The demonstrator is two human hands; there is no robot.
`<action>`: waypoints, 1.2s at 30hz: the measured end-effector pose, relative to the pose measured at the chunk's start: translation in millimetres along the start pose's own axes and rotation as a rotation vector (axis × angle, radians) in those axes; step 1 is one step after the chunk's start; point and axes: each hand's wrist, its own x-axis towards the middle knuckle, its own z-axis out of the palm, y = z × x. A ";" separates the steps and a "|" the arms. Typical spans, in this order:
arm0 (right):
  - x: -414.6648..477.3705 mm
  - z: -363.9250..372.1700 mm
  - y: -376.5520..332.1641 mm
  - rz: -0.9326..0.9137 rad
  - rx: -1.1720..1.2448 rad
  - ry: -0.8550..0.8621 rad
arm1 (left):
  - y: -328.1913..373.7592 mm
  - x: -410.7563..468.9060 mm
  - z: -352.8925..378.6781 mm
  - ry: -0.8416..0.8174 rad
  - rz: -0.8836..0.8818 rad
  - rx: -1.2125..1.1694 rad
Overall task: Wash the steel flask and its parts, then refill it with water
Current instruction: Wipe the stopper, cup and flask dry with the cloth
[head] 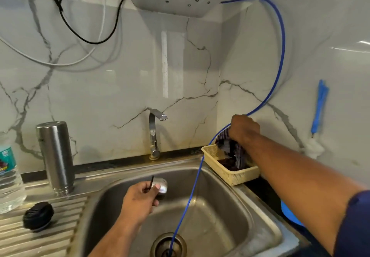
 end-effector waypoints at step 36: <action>-146.1 -9.0 -115.1 -0.292 1.925 -0.381 | 65.0 -29.3 -60.6 0.233 0.106 -0.443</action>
